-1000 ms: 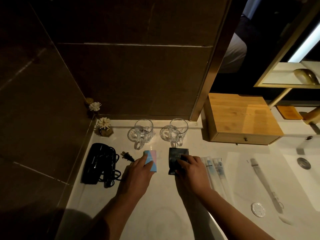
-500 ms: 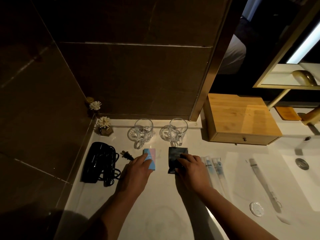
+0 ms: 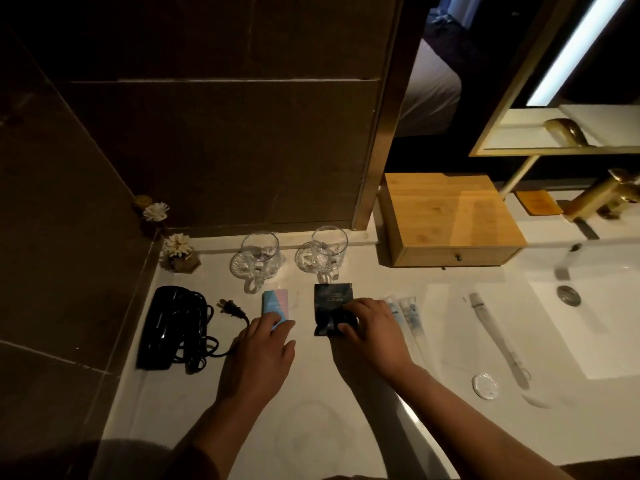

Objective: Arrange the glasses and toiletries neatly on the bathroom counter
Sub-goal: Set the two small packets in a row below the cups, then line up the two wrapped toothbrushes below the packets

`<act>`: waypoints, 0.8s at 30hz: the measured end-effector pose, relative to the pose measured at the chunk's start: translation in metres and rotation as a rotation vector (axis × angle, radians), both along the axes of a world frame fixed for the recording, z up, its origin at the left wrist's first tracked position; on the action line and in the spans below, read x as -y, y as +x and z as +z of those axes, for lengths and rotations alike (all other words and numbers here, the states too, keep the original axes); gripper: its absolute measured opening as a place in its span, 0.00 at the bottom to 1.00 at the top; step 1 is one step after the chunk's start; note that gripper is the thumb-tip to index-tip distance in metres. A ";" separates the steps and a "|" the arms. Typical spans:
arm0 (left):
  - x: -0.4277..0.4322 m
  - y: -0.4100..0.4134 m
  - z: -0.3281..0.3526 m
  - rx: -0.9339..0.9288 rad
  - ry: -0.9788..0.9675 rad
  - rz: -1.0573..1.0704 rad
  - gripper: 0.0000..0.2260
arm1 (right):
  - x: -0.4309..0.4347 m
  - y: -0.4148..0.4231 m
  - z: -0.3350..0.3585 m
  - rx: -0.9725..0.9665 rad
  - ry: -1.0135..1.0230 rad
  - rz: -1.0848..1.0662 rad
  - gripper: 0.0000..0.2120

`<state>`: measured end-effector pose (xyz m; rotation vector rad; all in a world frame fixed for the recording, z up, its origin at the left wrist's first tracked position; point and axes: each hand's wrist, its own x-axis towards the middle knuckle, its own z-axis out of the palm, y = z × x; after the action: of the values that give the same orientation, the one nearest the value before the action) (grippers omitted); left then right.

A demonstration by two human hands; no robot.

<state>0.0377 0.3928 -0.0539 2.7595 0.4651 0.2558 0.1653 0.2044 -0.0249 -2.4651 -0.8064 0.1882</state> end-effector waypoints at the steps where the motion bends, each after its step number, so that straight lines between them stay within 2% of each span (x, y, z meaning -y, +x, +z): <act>1: 0.009 -0.001 0.004 0.017 -0.047 -0.003 0.14 | 0.007 0.000 0.003 -0.011 0.020 -0.017 0.15; 3: 0.032 -0.001 0.016 0.010 -0.187 0.020 0.13 | 0.026 0.000 0.010 -0.038 0.059 -0.065 0.12; 6: 0.067 0.008 0.028 -0.101 -0.425 0.053 0.12 | 0.065 0.002 0.017 -0.070 0.069 -0.195 0.12; 10: 0.105 0.027 0.026 -0.191 -0.558 0.022 0.10 | 0.121 0.010 0.015 -0.111 0.000 -0.352 0.10; 14: 0.142 0.049 0.021 -0.266 -0.516 0.029 0.17 | 0.150 0.013 0.007 -0.164 -0.050 -0.340 0.07; 18: 0.173 0.071 0.025 -0.305 -0.429 0.133 0.26 | 0.151 0.023 0.004 -0.178 -0.068 -0.261 0.08; 24: 0.196 0.085 0.028 -0.351 -0.269 0.228 0.26 | 0.145 0.039 0.000 -0.186 -0.085 -0.177 0.10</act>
<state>0.1226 0.1969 -0.0259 2.4882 0.8389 -0.2299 0.2041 0.0595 -0.0253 -2.5359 -0.5089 0.3876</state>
